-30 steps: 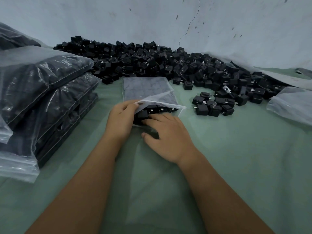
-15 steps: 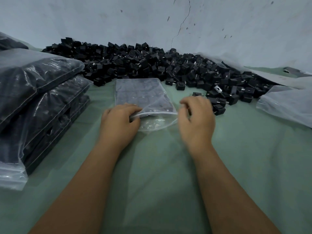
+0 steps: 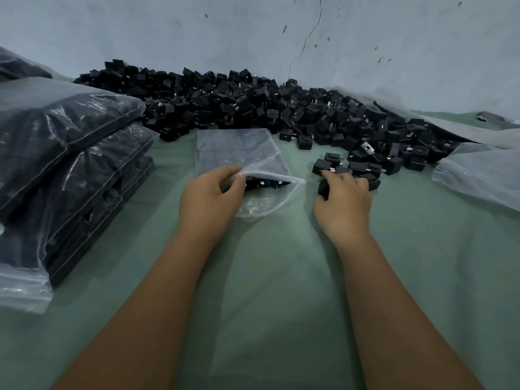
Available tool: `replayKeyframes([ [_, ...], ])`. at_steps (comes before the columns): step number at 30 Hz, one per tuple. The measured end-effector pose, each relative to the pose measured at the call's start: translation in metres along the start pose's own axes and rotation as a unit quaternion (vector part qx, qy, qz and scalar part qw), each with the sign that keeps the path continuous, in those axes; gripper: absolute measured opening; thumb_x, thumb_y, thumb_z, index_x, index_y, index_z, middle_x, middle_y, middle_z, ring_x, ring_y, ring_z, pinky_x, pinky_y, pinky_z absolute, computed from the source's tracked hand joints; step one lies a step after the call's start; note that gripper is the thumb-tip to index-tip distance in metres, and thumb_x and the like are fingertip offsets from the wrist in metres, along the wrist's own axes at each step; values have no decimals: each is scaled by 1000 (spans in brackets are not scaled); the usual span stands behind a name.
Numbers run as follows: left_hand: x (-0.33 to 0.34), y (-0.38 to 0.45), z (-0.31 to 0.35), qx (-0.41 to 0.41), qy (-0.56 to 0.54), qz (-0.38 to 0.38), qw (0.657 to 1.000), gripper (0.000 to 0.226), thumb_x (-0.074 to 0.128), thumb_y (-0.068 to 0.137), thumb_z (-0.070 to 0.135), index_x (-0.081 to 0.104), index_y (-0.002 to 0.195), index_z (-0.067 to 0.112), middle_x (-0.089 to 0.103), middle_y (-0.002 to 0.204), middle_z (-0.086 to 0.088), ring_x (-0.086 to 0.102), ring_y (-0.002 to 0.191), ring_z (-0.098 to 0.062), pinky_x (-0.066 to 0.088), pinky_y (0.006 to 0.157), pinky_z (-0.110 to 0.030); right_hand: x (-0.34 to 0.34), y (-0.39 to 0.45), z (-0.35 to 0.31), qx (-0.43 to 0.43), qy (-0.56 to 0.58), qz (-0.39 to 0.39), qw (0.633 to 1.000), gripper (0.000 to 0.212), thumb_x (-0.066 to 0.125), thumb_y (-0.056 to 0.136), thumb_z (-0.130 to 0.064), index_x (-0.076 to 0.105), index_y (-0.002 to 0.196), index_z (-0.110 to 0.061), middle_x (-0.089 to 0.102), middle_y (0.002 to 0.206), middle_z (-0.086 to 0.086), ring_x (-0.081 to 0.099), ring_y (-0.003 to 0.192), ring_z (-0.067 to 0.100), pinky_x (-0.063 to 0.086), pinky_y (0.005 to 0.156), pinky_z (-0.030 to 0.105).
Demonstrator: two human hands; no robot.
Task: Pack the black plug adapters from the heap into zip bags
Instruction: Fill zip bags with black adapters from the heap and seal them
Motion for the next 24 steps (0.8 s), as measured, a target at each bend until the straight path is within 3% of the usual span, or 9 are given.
replayKeyframes([
  [3,-1,1,1,-14,-29,13,999,17,60,92,34,74,100,36,67,80,31,62,79,11,45,66,-6,-7,-2,-5,2,32,58,998,49,61,87,-25,49,134,-25,57,122,0,41,113,25,33,93,35],
  [5,-1,2,0,-22,-34,19,999,16,60,92,36,74,99,37,69,82,28,63,79,8,49,71,-15,-17,-10,-18,-40,163,139,976,49,67,83,-26,50,130,-24,58,117,-3,49,108,21,39,93,34],
  [8,-4,2,-1,-29,-35,32,998,16,60,92,37,75,99,36,71,83,27,64,82,6,54,80,-27,-24,-31,-51,-142,272,194,932,40,68,78,-32,47,112,-28,54,103,-10,50,90,4,40,75,14],
  [10,-5,2,0,-29,-34,34,998,17,60,92,38,75,97,33,72,83,19,66,83,0,55,82,-35,-18,-45,-71,-214,232,150,937,31,69,76,-33,49,99,-25,52,96,-9,47,80,2,39,63,13],
  [12,-7,2,0,-26,-30,32,999,18,58,93,38,74,90,29,72,78,10,67,79,-9,55,78,-42,-7,-50,-81,-250,159,84,951,24,70,76,-29,51,88,-19,52,92,-5,50,77,10,44,57,23],
  [15,-7,2,1,-35,-29,27,999,20,58,94,38,73,87,27,71,76,6,66,79,-13,54,77,-43,3,-44,-79,-209,109,-12,972,17,65,81,-27,54,87,-17,51,96,-3,51,88,16,49,67,34],
  [20,-3,3,1,-43,-2,12,999,30,55,96,40,67,77,20,61,65,2,57,70,-20,49,74,-40,5,-46,-73,-198,96,-18,975,18,59,78,-29,58,96,-26,54,97,-9,54,88,14,45,63,27],
  [24,-4,1,3,-45,2,-3,999,28,53,97,39,70,84,21,67,72,1,62,78,-21,48,90,-49,4,-44,-74,-194,85,-38,977,22,55,77,-26,57,99,-30,56,97,-10,53,90,15,44,63,26],
])
Point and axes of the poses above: each hand's wrist, its own y-axis towards the middle knuckle, its own x-axis out of the palm, z = x × y, the point moved 1 cm from there along y, towards the middle knuckle
